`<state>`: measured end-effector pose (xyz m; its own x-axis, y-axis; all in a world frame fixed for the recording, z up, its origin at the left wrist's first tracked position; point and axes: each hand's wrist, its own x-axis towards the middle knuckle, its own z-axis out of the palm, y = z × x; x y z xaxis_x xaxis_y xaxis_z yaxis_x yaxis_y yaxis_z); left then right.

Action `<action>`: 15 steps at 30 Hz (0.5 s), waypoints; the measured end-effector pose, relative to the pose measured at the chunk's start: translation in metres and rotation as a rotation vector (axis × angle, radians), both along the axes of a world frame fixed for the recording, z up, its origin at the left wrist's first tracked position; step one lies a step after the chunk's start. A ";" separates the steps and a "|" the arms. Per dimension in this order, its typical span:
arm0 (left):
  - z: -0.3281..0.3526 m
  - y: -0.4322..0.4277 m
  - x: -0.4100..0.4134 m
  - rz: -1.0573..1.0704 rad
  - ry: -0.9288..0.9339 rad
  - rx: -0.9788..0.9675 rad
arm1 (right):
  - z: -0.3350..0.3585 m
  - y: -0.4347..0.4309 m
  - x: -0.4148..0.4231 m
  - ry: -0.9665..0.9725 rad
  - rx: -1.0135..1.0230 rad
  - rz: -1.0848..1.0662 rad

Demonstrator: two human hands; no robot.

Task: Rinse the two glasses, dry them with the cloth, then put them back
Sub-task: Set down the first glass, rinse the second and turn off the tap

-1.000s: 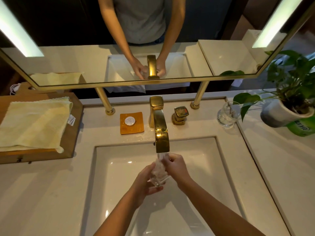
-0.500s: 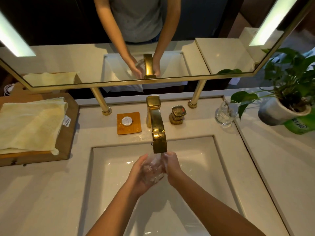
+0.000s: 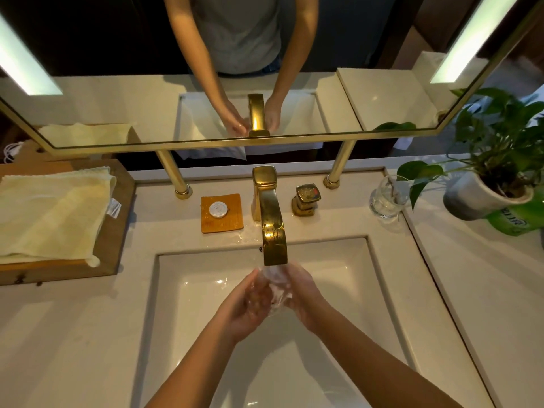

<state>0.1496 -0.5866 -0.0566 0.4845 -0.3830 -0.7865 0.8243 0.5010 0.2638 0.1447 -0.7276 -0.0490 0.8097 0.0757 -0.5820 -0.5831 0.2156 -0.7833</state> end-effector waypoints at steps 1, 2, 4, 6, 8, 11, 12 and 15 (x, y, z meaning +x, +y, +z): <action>0.002 0.000 -0.002 -0.011 -0.066 -0.058 | 0.002 -0.003 0.005 0.039 0.022 -0.072; 0.004 -0.002 -0.003 -0.045 -0.151 -0.083 | 0.001 -0.005 0.007 0.052 0.010 -0.120; 0.007 -0.009 -0.006 -0.077 -0.264 -0.026 | 0.000 -0.006 0.009 -0.004 -0.076 -0.120; 0.010 -0.012 -0.004 -0.145 -0.362 0.099 | -0.003 -0.006 0.004 -0.054 -0.153 -0.009; 0.021 -0.016 -0.002 -0.344 -0.549 0.360 | -0.003 -0.005 -0.001 -0.009 -0.153 0.037; 0.038 -0.025 -0.005 -0.676 -0.896 0.795 | -0.012 -0.006 -0.004 0.186 0.100 -0.132; 0.043 -0.029 -0.009 -0.832 -1.064 0.953 | -0.013 -0.006 -0.004 0.284 0.202 -0.189; 0.053 -0.028 -0.015 -1.145 -1.398 1.278 | -0.015 -0.005 -0.006 0.481 0.443 -0.250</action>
<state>0.1349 -0.6144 -0.0037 0.8063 -0.5455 -0.2288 -0.3986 -0.7868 0.4711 0.1384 -0.7324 -0.0642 0.4936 0.2335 -0.8377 -0.7347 0.6275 -0.2579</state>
